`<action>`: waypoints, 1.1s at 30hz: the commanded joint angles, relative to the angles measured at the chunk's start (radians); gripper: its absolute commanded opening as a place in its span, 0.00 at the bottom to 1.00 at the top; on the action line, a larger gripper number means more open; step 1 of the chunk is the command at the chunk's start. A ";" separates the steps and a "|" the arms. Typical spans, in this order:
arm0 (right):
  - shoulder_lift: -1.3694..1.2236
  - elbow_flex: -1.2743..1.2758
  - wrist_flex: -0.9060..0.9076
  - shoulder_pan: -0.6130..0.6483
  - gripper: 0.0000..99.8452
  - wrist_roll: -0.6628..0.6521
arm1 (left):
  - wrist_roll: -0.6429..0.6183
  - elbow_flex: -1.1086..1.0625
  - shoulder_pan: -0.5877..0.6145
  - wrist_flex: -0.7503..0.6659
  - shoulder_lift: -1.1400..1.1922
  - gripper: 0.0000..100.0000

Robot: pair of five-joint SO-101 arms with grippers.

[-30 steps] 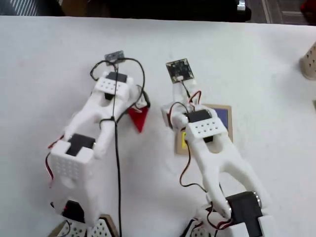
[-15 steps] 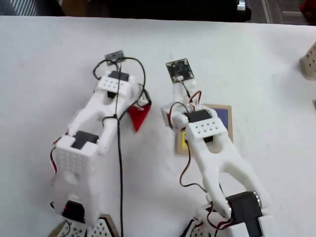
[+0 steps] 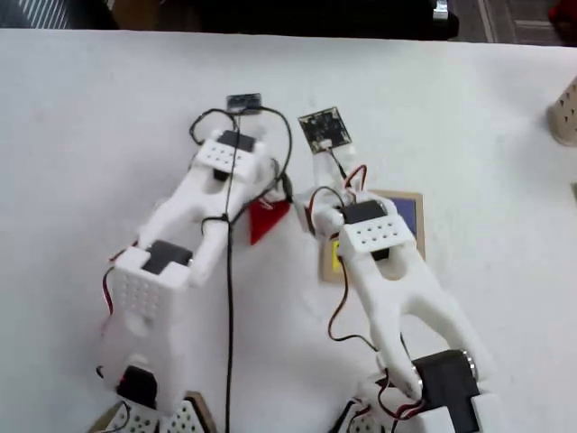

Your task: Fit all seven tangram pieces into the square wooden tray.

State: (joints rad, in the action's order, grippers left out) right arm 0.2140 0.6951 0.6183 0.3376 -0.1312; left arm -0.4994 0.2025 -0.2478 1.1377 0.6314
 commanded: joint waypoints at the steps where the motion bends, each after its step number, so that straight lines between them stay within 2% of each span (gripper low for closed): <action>1: 0.042 -0.008 0.007 0.008 0.02 -0.017 | 0.054 0.052 -0.027 0.002 -0.039 0.28; 7: 0.044 -0.008 0.008 0.008 0.02 -0.017 | 0.146 0.052 -0.036 0.038 -0.044 0.37; 13: 0.044 -0.008 0.008 0.008 0.02 -0.017 | 0.143 0.049 -0.036 0.038 -0.038 0.38; 19: 0.041 -0.008 0.008 0.008 0.02 -0.017 | 0.005 0.041 -0.038 0.058 -0.035 0.38; 33: 0.045 -0.008 0.008 0.008 0.02 -0.017 | -0.012 0.031 -0.062 0.117 0.001 0.38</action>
State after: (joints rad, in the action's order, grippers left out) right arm 0.2140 0.6951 0.6183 0.3376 -0.1358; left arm -0.4810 0.1979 -0.2862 1.2221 0.6375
